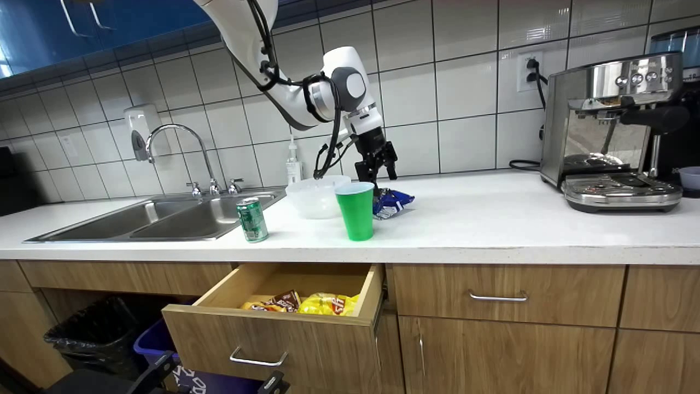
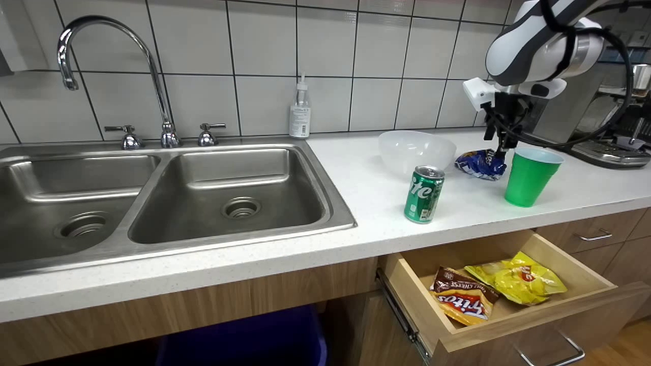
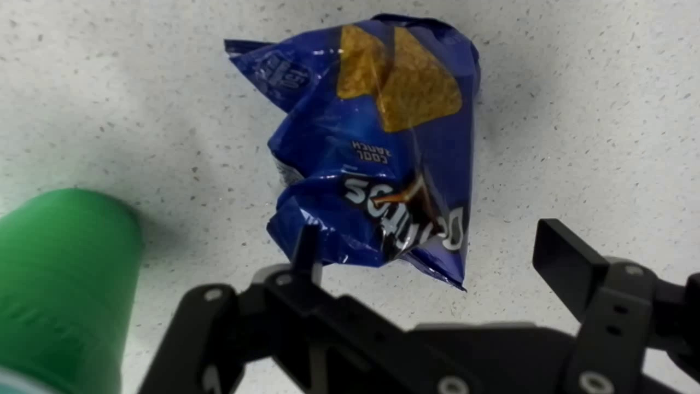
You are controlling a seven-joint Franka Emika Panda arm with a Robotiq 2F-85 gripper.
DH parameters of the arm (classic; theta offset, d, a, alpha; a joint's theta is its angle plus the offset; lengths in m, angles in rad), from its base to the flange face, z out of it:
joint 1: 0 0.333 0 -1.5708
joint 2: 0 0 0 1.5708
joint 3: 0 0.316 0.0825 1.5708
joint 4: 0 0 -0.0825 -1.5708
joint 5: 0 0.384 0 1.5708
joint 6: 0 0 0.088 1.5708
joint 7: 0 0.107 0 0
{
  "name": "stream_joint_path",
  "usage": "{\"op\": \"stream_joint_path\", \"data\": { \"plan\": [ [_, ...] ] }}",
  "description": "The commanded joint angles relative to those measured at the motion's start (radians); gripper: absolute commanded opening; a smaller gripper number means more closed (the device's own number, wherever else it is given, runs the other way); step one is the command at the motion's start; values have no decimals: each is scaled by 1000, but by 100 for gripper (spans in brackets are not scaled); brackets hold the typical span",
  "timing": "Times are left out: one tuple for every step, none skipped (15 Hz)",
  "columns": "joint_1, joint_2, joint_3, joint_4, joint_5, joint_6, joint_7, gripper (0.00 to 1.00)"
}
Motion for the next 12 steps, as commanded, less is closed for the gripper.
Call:
{"op": "stream_joint_path", "data": {
  "plan": [
    [-8, 31, 0, 66, -11, -35, 10, 100],
    [-8, 36, 0, 72, -10, -37, 10, 100],
    [-8, 39, 0, 77, -10, -36, 11, 100],
    [-7, 44, -1, 81, -11, -36, 11, 100],
    [-6, 49, -1, 87, -11, -36, 10, 100],
    [-6, 54, -2, 93, -12, -37, 11, 100],
    [-5, 59, -2, 98, -12, -38, 11, 100],
    [-5, 63, -1, 103, -12, -38, 10, 100],
    [-5, 66, -1, 107, -11, -37, 8, 100],
    [-5, 68, 0, 110, -11, -37, 7, 100],
    [-6, 69, 0, 111, -10, -37, 6, 100],
    [-6, 69, 1, 111, -10, -36, 5, 100]
  ]
}}
